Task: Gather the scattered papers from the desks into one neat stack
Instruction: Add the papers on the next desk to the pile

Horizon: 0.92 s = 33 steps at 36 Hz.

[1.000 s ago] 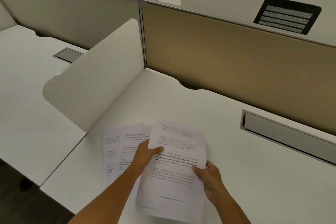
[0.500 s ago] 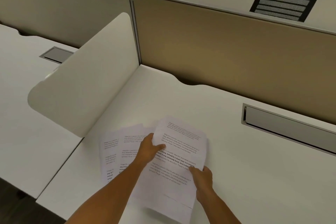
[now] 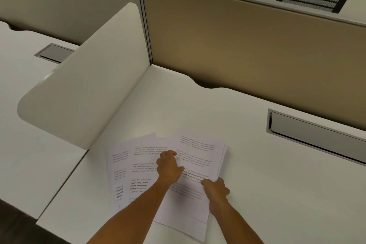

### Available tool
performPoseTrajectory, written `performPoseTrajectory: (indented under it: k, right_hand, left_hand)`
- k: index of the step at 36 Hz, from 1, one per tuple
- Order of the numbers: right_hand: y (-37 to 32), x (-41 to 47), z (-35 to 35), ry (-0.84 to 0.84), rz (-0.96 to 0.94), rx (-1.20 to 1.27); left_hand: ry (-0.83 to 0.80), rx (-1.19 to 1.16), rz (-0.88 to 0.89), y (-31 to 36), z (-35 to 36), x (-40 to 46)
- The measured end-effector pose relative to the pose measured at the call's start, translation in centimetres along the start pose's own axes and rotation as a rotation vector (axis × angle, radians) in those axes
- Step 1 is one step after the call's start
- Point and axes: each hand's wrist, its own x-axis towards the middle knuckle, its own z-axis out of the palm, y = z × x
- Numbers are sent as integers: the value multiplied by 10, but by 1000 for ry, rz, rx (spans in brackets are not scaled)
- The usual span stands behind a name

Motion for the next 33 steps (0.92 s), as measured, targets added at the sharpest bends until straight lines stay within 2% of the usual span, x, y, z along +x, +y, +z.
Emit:
performPoseTrajectory:
  k: [10,14,20,33]
  right_hand:
    - [-2,3,7,19,41,-110]
    - [-2,5,8,33,45,-90]
    - [-3,8,8,69,72,-11]
    - [5,26,7,26,101,48]
  left_hand:
    - [20,135,-93,4,2,6]
    - [16,152,-120,3,-4,9]
    - [-7,50,-173,5,-8,14]
    - [20,258,-153,9,4,11]
